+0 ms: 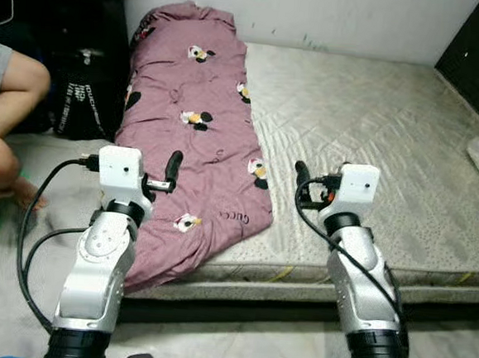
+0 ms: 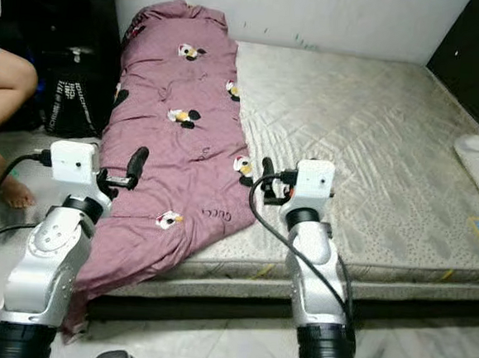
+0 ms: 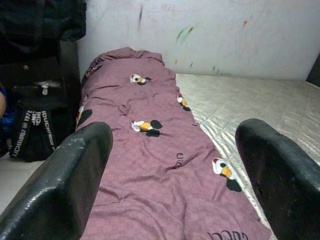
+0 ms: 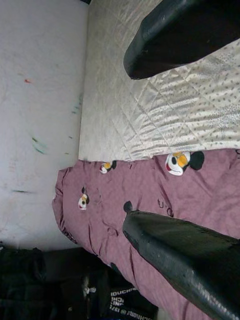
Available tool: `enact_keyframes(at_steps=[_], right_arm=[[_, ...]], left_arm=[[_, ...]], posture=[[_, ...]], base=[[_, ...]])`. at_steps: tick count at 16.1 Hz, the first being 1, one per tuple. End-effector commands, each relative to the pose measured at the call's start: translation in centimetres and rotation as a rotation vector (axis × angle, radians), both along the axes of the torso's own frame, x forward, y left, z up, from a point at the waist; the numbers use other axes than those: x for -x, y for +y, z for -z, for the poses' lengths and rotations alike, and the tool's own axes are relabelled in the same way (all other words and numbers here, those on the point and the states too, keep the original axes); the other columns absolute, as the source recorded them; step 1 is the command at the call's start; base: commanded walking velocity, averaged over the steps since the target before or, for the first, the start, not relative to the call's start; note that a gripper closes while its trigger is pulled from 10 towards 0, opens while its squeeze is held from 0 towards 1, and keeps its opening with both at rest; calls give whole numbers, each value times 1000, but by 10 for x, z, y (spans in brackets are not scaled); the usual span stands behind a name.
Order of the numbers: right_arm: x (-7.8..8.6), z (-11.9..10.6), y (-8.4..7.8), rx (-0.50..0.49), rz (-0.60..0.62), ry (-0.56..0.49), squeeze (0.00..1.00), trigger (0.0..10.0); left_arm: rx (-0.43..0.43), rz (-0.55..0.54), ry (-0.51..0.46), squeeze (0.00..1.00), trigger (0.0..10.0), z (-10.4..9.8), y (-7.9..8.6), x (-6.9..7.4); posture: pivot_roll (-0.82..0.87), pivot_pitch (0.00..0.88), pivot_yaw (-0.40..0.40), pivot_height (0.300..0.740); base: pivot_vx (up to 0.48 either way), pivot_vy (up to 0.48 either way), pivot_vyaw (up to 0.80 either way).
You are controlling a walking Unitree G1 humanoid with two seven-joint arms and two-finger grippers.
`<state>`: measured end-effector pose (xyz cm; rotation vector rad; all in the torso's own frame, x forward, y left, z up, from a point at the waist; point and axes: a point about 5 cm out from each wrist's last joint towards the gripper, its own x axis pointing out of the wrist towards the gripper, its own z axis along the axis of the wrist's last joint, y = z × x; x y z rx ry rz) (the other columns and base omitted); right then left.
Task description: Clean up the room
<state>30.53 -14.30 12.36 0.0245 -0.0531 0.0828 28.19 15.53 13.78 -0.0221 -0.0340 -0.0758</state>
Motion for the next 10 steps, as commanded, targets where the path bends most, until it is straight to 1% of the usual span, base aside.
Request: enact_keyframes(at_steps=[1,5,10], right_arm=[[-1,-2,-3,1,11,-3,0,10000],[-1,-2,-3,4,13,-6,0,10000],[-1,-2,-3,2,14,-5,0,10000]], left_arm=[[6,16,-13,0,10000,-2,-2,0],[6,22,-21,0,10000,-5,-3,-3],[6,20,-22,0,10000,-5,-3,-3]], posture=[[23,0,-93,740],[21,0,-89,740],[22,0,-89,740]], base=[[352,0,0],[351,0,0],[342,0,0]])
